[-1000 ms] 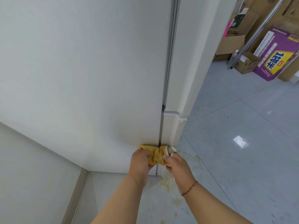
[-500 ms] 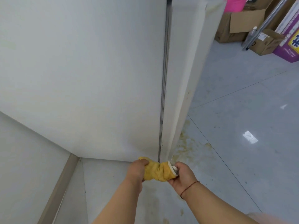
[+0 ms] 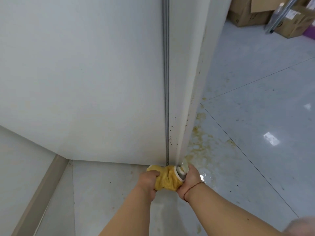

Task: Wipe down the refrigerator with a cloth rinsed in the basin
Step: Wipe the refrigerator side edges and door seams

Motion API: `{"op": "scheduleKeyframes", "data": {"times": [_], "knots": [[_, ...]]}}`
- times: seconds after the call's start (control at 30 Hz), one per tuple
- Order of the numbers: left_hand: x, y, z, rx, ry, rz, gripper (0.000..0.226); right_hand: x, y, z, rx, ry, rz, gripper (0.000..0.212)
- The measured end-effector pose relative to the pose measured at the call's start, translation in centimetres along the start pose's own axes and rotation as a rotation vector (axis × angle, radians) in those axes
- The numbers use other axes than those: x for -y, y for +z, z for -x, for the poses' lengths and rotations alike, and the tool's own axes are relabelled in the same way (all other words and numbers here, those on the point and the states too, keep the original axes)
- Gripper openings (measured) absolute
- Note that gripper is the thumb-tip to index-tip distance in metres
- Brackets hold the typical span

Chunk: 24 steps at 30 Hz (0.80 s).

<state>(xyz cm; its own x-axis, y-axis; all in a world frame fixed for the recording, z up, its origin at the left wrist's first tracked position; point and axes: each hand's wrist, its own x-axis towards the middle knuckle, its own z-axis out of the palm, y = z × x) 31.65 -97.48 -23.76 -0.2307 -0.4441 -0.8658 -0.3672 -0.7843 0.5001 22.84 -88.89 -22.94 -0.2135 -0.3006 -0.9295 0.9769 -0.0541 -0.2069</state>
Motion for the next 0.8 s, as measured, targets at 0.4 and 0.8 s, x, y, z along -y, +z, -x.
{"op": "scheduleKeyframes", "data": {"times": [0.4,0.8], "knots": [[-0.5,2.7,-4.4,0.047,-0.045,0.152,0.029,0.9,1.8,-4.1,-0.098,-0.021,-0.353,0.058],[-0.6,3.5,-5.0,0.032,-0.14,0.326,0.029,1.1,1.9,-5.3,-0.067,0.004,-0.572,0.046]]}}
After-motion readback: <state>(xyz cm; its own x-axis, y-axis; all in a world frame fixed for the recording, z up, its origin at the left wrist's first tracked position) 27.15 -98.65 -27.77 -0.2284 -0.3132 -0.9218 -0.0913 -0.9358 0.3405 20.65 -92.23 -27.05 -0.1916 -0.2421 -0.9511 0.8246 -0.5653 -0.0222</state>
